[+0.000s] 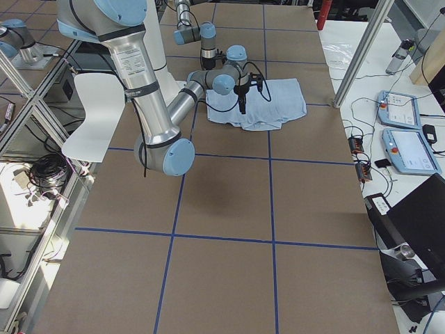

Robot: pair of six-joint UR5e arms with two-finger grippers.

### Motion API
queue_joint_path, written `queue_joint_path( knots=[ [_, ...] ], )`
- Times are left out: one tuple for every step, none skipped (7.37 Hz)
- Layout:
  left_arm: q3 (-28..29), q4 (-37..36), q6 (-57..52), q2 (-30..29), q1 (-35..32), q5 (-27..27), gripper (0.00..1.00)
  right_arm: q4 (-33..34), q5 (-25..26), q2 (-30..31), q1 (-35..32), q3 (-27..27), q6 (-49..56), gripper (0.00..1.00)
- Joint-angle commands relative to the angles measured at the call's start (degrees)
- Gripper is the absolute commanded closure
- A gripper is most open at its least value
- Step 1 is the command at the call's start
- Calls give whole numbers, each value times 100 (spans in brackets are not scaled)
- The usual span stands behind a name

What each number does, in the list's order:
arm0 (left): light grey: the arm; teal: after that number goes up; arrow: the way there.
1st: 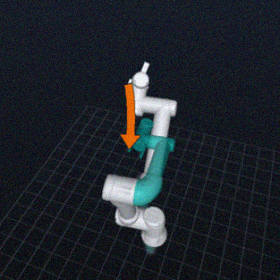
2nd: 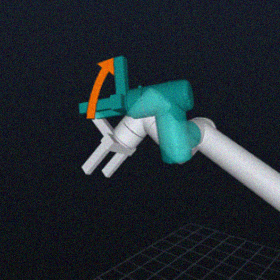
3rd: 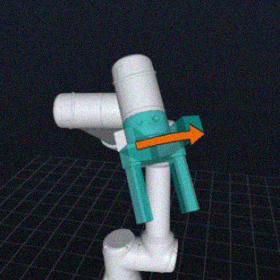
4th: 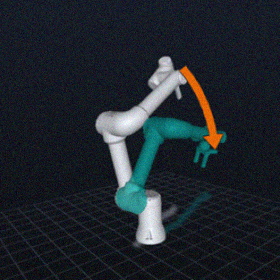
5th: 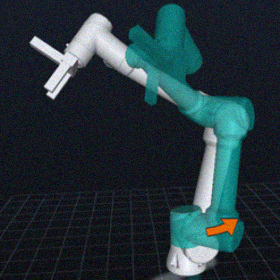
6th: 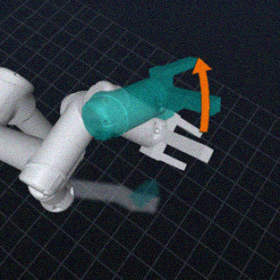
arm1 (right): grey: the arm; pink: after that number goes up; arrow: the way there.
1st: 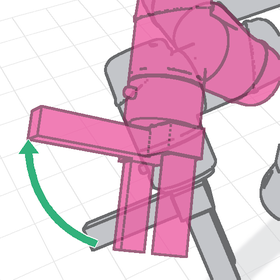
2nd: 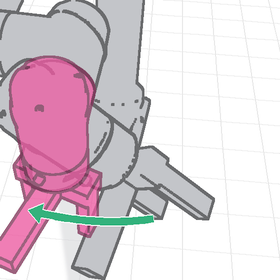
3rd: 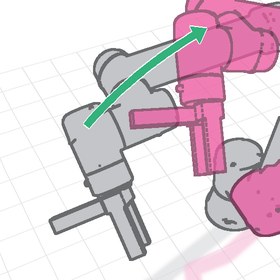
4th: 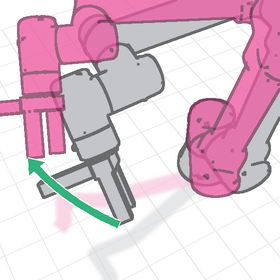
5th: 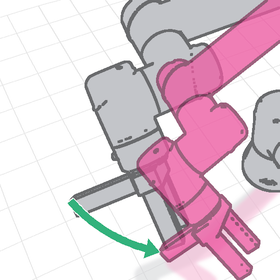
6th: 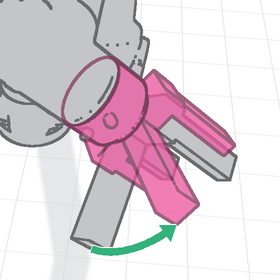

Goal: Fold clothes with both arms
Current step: 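Move the right gripper to the shirt's near edge beside the left gripper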

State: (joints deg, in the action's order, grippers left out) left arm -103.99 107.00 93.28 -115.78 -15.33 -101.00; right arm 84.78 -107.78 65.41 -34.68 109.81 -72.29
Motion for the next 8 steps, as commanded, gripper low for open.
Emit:
queue_joint_path(
  knots=[
    [-7, -3, 6, 21, -13, 2, 100, 39, 430, 279, 852, 558, -2139, 0],
    [-16, -3, 14, 29, -14, 2, 100, 56, 1095, 236, 1501, 498, -3080, 0],
    [-34, -3, 15, 21, -14, 2, 100, 65, 1484, 201, 1891, 410, -3663, 1],
    [-42, -3, 15, 21, -14, 2, 100, 65, 1532, 183, 2042, 227, -4235, 2],
    [-51, -3, 84, 29, -5, 2, 100, 65, 1671, 122, 2113, 59, -4580, 3],
    [-51, 5, 102, 21, 4, 2, 100, 65, 1812, 112, 2140, -12, -4810, 5],
    [-51, -3, 111, 21, 4, 2, 100, 65, 1848, 86, 2141, -108, -4873, 6],
    [-51, -3, 111, 12, 4, 2, 100, 74, 1927, 42, 2141, -170, -4882, 8]
  ],
)
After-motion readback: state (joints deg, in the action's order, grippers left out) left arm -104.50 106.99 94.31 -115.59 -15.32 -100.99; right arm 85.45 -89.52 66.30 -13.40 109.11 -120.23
